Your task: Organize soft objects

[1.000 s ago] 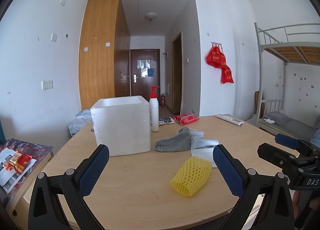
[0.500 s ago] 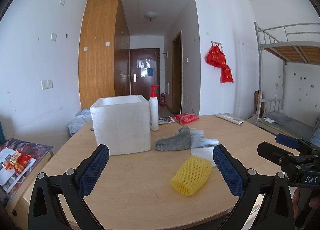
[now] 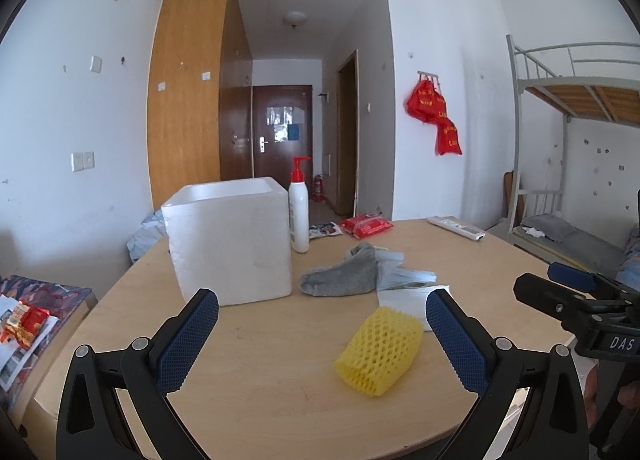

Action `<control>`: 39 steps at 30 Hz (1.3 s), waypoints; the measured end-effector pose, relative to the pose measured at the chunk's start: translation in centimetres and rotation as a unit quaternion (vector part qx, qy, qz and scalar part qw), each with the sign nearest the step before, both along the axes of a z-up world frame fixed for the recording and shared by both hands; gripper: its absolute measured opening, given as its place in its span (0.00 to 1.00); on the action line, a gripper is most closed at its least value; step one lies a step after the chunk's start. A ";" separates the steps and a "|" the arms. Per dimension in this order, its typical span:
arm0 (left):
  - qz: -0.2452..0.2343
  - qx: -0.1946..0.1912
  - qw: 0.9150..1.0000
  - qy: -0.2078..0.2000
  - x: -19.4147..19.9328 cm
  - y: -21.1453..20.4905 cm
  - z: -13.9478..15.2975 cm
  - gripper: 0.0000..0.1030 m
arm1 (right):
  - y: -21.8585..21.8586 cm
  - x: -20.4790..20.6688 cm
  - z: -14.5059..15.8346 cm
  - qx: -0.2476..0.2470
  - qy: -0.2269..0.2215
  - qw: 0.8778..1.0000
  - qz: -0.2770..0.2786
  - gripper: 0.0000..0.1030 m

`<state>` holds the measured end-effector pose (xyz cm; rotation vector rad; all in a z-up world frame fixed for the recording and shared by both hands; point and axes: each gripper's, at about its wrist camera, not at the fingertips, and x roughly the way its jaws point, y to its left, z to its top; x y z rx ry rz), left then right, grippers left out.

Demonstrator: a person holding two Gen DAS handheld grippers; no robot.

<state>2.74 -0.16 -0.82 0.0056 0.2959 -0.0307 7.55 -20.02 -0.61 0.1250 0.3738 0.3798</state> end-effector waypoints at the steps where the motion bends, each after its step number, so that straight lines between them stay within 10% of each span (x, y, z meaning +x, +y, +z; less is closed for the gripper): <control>1: 0.000 -0.001 1.000 0.002 0.3 0.1 -0.1 1.00 | -0.1 0.3 -0.1 -0.001 0.003 1.000 -0.002 1.00; 39: -0.114 0.024 0.972 0.202 13.1 -3.8 -7.8 1.00 | -0.9 11.7 -4.9 -0.048 0.129 0.990 -0.024 1.00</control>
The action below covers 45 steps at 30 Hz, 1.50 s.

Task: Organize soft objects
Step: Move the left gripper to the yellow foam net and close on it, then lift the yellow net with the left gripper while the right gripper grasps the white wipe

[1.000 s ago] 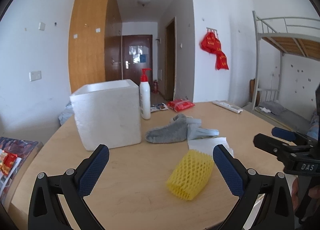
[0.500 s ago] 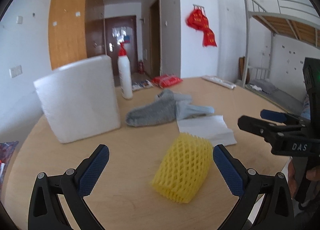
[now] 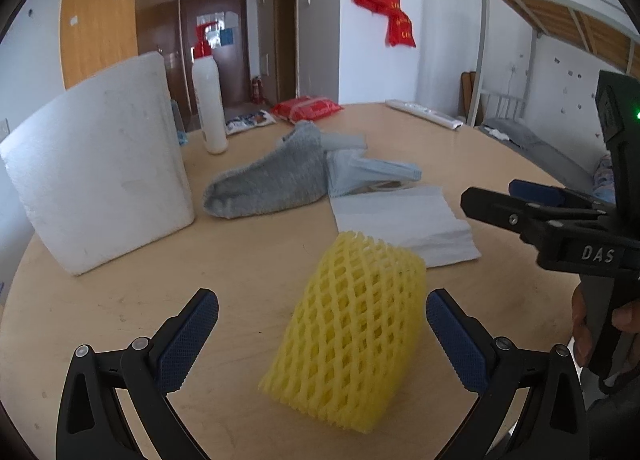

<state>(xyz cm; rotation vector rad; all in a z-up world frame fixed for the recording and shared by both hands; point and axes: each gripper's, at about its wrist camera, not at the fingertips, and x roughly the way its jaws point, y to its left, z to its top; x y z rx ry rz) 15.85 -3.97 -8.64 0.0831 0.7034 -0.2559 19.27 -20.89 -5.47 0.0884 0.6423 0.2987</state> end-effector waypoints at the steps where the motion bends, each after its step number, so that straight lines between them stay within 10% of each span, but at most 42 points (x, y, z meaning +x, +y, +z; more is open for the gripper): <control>1: 0.001 0.000 1.000 0.005 0.2 0.0 -0.2 1.00 | 0.0 0.1 -0.1 0.000 0.000 1.000 0.001 1.00; 6: -0.005 -0.005 1.000 0.029 0.9 -0.2 -0.5 0.93 | -0.1 0.5 -0.3 0.000 0.006 1.000 0.000 1.00; 27: -0.030 -0.008 0.998 0.050 0.5 -0.3 -0.9 0.11 | 1.8 3.3 -1.4 -0.038 0.057 0.997 0.044 1.00; 45: 0.012 -0.040 0.999 0.022 -0.2 4.5 0.2 0.10 | 5.6 4.0 -1.8 -0.084 0.065 0.992 0.071 1.00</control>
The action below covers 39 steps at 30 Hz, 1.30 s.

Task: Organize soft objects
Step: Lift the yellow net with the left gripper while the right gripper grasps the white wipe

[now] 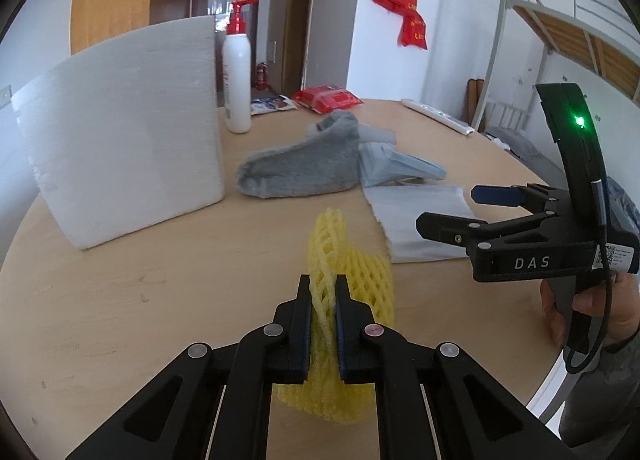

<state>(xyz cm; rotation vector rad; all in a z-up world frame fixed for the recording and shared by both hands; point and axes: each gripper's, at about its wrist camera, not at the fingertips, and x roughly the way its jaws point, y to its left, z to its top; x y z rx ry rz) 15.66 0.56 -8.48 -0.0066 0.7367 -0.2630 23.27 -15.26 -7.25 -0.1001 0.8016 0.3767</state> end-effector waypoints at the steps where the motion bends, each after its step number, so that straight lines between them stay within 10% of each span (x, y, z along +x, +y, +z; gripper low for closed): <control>1: 0.002 -0.001 1.000 -0.001 -0.1 0.2 0.0 0.10 | 0.2 0.0 0.0 -0.004 0.000 1.000 0.002 1.00; 14: 0.015 -0.015 1.000 -0.011 -0.7 1.7 0.3 0.10 | 2.1 0.0 -1.0 -0.052 0.026 0.998 0.039 0.63; 22: 0.023 -0.019 0.999 -0.022 -1.2 2.0 0.8 0.10 | 1.3 -0.9 -1.0 0.003 0.038 0.998 0.048 0.20; 39: 0.030 -0.009 0.998 -0.053 -2.8 1.0 2.4 0.10 | -0.3 -4.1 1.4 0.031 -0.035 0.998 0.039 0.09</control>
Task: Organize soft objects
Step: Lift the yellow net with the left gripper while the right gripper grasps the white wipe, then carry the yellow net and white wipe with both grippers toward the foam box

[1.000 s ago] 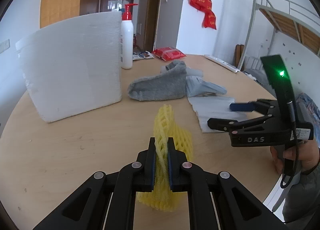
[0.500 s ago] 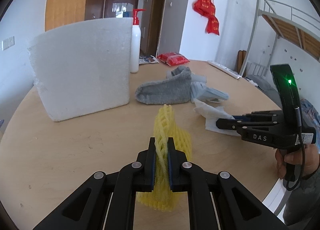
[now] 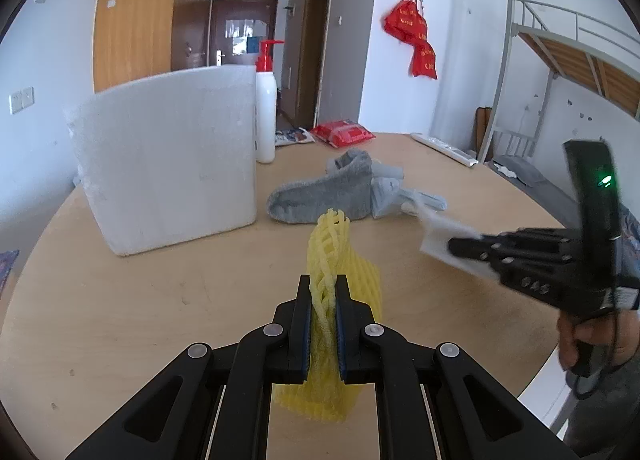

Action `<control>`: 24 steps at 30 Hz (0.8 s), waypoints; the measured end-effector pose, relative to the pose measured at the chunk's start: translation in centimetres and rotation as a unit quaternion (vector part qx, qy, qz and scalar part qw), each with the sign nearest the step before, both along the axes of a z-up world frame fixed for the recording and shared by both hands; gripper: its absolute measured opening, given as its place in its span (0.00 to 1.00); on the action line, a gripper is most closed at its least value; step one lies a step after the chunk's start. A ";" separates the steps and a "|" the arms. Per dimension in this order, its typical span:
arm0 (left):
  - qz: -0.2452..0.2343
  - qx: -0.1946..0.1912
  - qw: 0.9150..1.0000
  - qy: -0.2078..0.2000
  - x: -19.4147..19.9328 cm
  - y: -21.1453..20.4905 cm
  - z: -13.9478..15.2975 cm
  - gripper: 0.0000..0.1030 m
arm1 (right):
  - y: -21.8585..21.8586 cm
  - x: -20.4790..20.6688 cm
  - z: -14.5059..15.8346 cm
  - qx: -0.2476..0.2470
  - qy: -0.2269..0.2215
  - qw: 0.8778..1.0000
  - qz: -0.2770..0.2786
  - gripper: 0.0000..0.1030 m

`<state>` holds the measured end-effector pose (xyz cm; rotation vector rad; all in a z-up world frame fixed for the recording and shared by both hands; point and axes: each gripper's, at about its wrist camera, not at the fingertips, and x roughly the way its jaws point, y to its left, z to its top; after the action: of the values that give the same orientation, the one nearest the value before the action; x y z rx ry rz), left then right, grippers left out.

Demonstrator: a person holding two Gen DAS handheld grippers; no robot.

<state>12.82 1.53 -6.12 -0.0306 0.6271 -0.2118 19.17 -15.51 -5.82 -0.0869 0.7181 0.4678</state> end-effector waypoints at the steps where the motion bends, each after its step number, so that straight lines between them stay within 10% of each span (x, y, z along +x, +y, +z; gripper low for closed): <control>1: 0.002 0.000 1.000 -0.004 -0.2 0.0 0.3 0.10 | -0.3 -0.4 0.7 0.007 -0.011 1.000 -0.004 0.09; 24: 0.043 0.022 0.985 -0.164 -9.7 -1.1 8.2 0.10 | -1.3 -9.6 9.6 0.080 -0.155 0.985 0.011 0.09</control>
<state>3.17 0.39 2.11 0.0201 0.3009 -0.1154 9.59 -16.79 3.77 -0.0164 0.3733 0.5176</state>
